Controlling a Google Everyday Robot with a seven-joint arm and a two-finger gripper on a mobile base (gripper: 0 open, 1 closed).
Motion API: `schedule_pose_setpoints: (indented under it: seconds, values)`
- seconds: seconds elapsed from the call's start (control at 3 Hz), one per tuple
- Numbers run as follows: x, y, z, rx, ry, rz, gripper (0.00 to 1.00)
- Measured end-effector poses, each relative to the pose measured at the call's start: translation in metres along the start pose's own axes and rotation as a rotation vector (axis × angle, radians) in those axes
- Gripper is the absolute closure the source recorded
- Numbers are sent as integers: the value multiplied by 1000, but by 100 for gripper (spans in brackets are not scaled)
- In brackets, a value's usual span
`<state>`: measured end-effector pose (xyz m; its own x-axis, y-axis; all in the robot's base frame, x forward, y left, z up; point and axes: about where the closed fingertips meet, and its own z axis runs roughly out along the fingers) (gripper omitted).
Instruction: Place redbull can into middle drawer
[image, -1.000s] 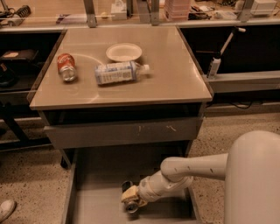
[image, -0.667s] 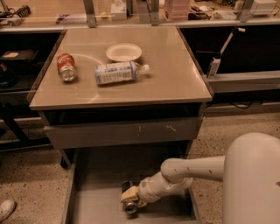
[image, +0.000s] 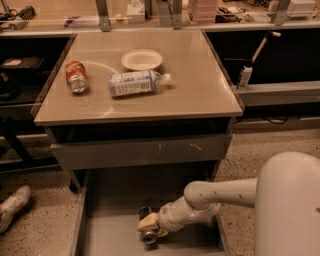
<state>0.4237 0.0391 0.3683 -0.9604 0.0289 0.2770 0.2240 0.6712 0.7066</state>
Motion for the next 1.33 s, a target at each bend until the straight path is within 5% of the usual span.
schedule_pose_setpoints:
  seconds: [0.67, 1.0, 1.33]
  values:
    - [0, 0, 0, 0, 0, 0, 11]
    - [0, 0, 0, 0, 1, 0, 0]
    - [0, 0, 0, 0, 1, 0, 0]
